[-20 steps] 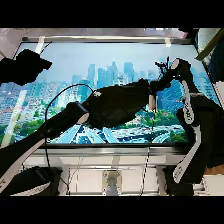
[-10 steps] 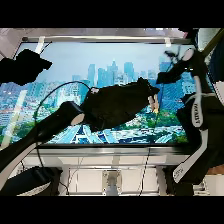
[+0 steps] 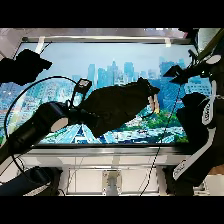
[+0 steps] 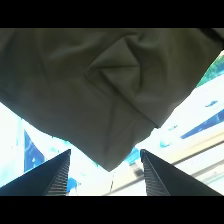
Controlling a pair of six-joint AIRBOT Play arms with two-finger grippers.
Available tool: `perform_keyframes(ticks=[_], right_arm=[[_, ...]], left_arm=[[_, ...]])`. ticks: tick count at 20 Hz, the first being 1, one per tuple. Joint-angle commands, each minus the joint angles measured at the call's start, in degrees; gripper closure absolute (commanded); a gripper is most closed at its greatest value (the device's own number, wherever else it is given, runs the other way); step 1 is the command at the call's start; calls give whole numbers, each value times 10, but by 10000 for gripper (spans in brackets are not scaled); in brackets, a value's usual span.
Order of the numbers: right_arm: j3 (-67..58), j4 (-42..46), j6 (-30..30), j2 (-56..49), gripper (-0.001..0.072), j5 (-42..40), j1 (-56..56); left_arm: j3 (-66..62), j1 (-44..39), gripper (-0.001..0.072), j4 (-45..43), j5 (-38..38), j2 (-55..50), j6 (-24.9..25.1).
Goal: Fold the clothes and pants, and hang the long-sleeved shirts on hangers.
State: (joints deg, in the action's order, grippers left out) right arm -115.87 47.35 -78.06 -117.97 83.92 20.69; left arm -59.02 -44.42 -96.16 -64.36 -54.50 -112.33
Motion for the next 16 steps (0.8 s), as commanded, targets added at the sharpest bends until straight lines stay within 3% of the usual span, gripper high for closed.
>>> perform_keyframes(ticks=[1,12,15,16], right_arm=[[1,-71,-2,-69,8,5,2],[1,-65,-11,-123,31,18,-55],[1,-54,-14,-123,63,27,-75],[1,-55,-13,-123,139,30,-82]], left_arm=[[0,0,205,-1,23,4,-13],[0,0,205,2,27,4,-34],[0,0,205,2,27,4,-34],[0,0,205,2,27,4,-34]])
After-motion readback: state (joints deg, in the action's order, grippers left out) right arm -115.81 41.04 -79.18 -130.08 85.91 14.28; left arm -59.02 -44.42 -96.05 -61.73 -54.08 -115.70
